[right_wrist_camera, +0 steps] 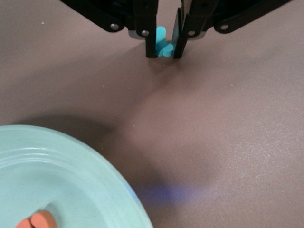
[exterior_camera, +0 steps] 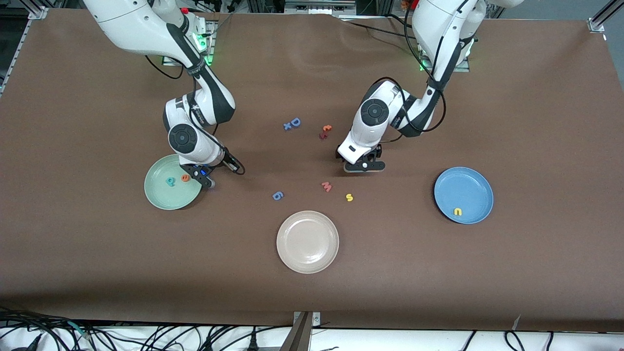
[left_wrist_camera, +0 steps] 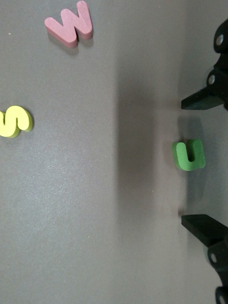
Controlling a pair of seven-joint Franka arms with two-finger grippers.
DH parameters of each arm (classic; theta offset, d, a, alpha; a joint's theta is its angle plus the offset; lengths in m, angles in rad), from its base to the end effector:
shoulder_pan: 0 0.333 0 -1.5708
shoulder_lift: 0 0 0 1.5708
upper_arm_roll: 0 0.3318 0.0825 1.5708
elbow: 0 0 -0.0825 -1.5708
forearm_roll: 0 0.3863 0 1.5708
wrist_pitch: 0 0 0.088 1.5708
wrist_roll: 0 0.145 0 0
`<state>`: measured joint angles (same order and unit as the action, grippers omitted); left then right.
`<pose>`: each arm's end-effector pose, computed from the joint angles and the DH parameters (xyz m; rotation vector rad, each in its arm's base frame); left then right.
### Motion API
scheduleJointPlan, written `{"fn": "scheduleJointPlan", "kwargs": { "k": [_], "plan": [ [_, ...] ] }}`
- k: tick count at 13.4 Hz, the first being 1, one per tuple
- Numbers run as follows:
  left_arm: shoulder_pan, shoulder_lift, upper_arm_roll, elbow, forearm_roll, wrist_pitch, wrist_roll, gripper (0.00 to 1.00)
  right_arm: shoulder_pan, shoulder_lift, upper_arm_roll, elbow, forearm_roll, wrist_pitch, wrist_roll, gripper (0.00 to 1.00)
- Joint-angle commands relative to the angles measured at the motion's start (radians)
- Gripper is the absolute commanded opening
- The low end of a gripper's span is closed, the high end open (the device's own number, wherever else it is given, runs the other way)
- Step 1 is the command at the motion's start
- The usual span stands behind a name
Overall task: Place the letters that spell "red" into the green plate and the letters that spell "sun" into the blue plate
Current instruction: 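Grasp the teal i with the right gripper while the left gripper grasps green c, then drop the teal i on the green plate while the left gripper carries c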
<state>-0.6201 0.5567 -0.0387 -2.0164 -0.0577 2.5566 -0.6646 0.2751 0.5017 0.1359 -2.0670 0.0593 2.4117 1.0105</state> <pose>0.4808 -0.3731 0.1438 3.1086 0.0930 -0.0699 0.5261 0.2339 0.1501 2.9391 -1.0040 -0.2855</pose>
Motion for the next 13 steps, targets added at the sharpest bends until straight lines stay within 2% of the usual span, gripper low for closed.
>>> {"fn": "scheduleJointPlan", "kwargs": {
  "k": [1,4,5,6,8,9,12,13],
  "plan": [
    [-0.009,-0.018,0.008,-0.022,-0.014,0.013,-0.006,0.81,-0.011,-0.015,0.010,-0.021,0.011,0.011,0.006,0.00],
    [-0.007,-0.015,0.008,-0.021,-0.014,0.013,-0.007,0.66,-0.011,-0.057,0.005,0.004,0.011,-0.037,-0.009,0.00],
    [-0.007,-0.015,0.008,-0.021,-0.014,0.013,-0.009,0.58,-0.016,-0.078,-0.004,0.037,0.010,-0.110,-0.018,0.00],
    [-0.007,-0.015,0.008,-0.019,-0.014,0.013,-0.022,0.55,-0.016,-0.090,-0.024,0.086,0.008,-0.217,-0.036,0.00],
    [-0.009,-0.015,0.008,-0.019,-0.014,0.013,-0.036,0.46,-0.017,-0.107,-0.082,0.189,0.008,-0.427,-0.122,0.00],
    [-0.009,-0.015,0.008,-0.019,-0.014,0.013,-0.036,0.46,-0.017,-0.110,-0.123,0.221,0.008,-0.497,-0.182,0.00],
    [-0.009,-0.015,0.008,-0.018,-0.014,0.013,-0.036,0.44,-0.020,-0.123,-0.249,0.220,0.011,-0.528,-0.408,0.00],
    [-0.009,-0.015,0.008,-0.018,-0.014,0.013,-0.038,0.42,-0.023,-0.114,-0.272,0.209,0.011,-0.516,-0.465,0.00]
  ]
}}
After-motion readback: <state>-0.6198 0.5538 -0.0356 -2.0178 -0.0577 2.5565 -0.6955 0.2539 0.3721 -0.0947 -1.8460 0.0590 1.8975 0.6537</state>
